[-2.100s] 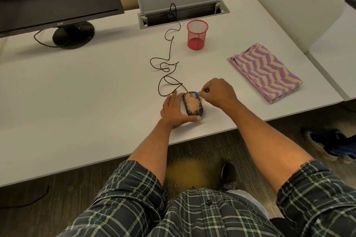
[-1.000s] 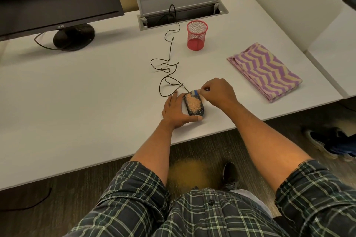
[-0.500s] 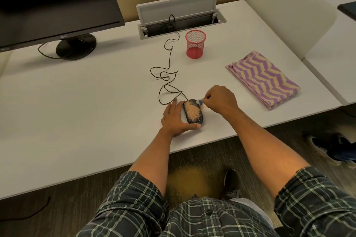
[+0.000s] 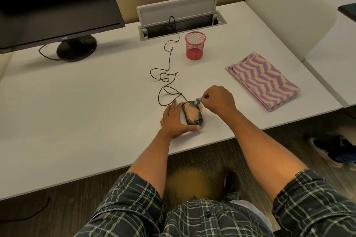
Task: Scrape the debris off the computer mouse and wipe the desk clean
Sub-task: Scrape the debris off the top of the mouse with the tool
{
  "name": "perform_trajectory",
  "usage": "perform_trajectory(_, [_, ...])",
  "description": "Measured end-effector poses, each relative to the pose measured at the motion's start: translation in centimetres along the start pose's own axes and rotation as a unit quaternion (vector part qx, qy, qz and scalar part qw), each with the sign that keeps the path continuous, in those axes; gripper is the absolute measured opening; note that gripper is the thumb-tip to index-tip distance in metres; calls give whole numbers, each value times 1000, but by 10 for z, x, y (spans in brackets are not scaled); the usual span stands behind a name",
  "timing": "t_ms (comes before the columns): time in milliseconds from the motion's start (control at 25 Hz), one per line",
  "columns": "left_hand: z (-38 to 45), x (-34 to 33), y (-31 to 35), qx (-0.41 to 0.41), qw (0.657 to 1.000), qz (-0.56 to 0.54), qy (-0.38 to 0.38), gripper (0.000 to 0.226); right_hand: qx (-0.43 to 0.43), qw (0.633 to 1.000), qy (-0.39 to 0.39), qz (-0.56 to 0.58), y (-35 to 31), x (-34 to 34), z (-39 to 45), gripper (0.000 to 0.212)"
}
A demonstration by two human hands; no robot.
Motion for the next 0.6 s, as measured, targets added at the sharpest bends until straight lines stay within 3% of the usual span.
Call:
perform_trajectory(160, [0, 0, 0, 1, 1000, 3, -2, 125, 15, 999, -32, -15, -7, -6, 3, 18])
perform_trajectory(600, [1, -1, -1, 5, 1000, 5, -1, 125, 34, 998, -27, -47, -11, 0, 5, 19])
Point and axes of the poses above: each hand's wrist, its own z-axis towards the middle knuckle, its own x-axis out of the back of the hand, y = z × x, the point moved 6 cm from there along z, towards the middle knuckle, and after that the axes turned 7 degrees about x, right-handed, at the moved point
